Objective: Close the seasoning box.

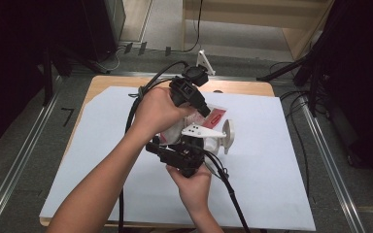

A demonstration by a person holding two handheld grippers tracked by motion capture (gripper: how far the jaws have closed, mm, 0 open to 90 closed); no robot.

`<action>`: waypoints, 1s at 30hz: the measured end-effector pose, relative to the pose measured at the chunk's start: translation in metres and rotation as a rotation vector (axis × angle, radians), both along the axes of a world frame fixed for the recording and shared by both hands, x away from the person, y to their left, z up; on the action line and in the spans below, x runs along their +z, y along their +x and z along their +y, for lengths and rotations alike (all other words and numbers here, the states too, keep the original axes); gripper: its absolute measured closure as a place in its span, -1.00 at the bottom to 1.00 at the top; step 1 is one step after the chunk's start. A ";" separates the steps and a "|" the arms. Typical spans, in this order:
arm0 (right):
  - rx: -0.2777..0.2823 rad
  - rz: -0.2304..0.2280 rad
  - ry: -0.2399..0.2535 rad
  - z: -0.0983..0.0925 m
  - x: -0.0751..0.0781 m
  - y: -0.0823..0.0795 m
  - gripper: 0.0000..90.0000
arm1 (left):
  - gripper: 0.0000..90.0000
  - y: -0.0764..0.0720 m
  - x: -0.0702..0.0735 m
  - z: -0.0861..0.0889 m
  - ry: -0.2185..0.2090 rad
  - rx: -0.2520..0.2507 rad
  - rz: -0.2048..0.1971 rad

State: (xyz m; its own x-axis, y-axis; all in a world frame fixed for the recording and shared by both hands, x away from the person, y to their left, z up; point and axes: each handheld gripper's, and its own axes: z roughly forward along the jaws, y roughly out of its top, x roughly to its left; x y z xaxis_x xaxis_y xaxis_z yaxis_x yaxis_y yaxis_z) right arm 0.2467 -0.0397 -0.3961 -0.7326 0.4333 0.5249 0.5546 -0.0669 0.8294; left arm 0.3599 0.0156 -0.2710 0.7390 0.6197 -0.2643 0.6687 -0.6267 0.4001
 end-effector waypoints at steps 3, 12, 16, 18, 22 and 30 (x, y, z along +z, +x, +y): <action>-0.003 -0.003 -0.004 -0.001 0.000 0.001 0.43 | 0.91 0.000 0.000 -0.001 -0.001 -0.001 0.000; -0.007 -0.006 -0.009 -0.002 -0.001 0.001 0.44 | 0.91 0.001 -0.001 -0.003 -0.011 -0.006 -0.004; -0.013 0.003 -0.012 -0.005 -0.001 0.001 0.44 | 0.91 0.002 -0.003 -0.006 -0.015 -0.008 0.002; -0.014 0.002 -0.016 -0.006 -0.002 0.001 0.44 | 0.91 0.003 -0.005 -0.007 -0.017 -0.007 0.003; -0.016 0.007 -0.022 -0.009 -0.005 0.003 0.44 | 0.91 0.005 -0.008 -0.009 -0.020 -0.007 0.009; -0.033 0.018 -0.041 -0.011 -0.015 0.005 0.44 | 0.92 0.008 -0.018 -0.011 -0.028 -0.007 0.024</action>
State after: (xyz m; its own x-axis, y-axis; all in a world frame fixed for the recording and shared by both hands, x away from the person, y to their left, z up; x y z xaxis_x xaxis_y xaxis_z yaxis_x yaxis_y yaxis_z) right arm 0.2518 -0.0508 -0.4107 -0.7085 0.4780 0.5192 0.5674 -0.0516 0.8218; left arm 0.3680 0.0048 -0.2887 0.7361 0.6069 -0.2997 0.6744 -0.6198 0.4013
